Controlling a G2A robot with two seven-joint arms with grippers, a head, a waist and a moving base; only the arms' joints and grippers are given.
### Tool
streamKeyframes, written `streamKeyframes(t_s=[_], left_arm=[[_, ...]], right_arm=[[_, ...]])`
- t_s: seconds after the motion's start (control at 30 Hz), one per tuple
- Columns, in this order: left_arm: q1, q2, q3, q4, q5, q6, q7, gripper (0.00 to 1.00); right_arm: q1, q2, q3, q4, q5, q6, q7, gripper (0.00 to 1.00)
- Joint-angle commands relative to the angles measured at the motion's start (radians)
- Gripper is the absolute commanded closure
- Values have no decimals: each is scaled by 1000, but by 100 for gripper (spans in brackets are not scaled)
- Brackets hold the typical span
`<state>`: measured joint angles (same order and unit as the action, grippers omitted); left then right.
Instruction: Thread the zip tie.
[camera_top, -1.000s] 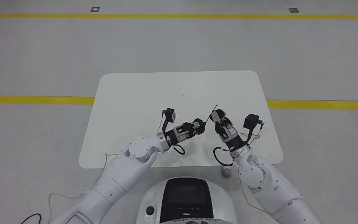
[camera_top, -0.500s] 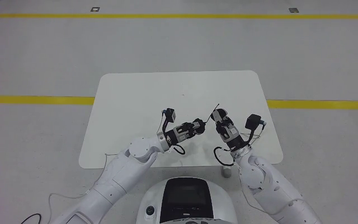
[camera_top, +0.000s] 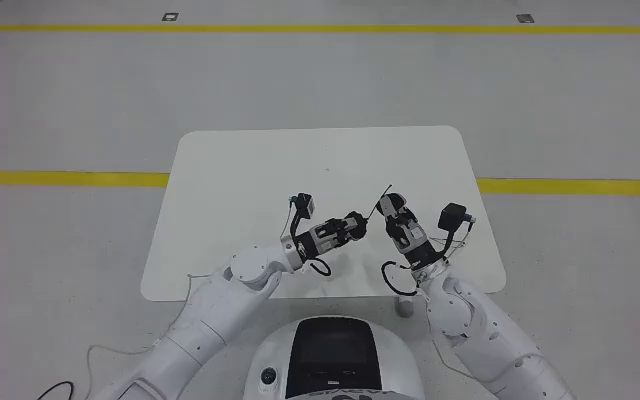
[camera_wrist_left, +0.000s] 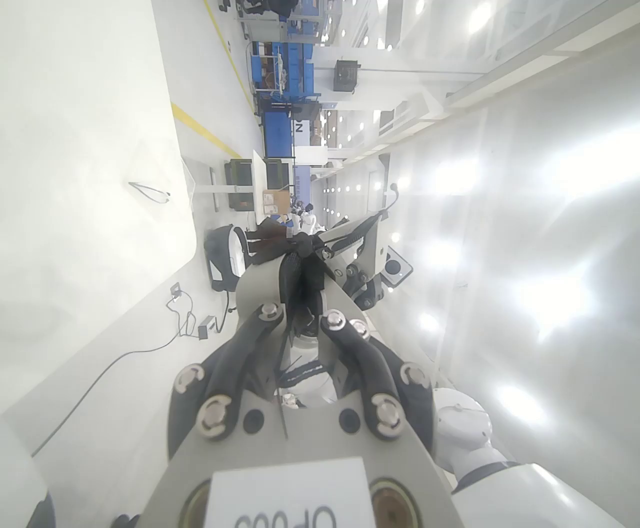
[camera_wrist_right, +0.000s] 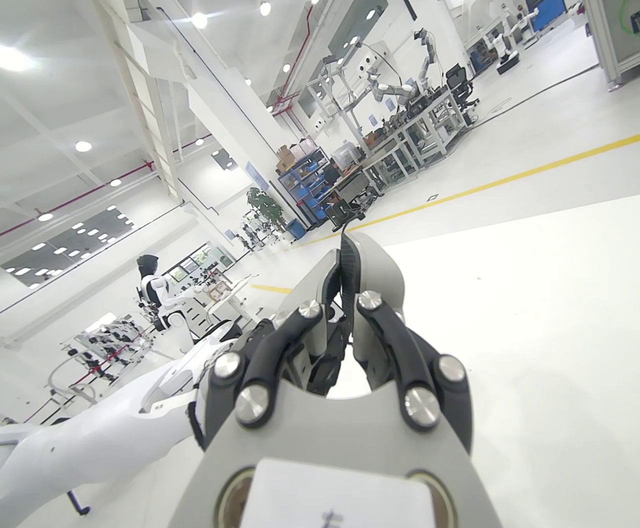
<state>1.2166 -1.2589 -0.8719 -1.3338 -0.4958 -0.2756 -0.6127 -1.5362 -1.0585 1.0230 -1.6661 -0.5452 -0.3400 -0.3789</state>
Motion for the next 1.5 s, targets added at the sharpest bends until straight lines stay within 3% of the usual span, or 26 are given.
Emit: streamKeyframes(t_s=[0.0,1.47], left_arm=[[0,0,0,0,0,0,0,100],[0,0,0,0,0,0,0,100]], right_arm=[[-1,0,0,0,-1,0,1,100],[11,11,-24,-9,21,0,35,100]])
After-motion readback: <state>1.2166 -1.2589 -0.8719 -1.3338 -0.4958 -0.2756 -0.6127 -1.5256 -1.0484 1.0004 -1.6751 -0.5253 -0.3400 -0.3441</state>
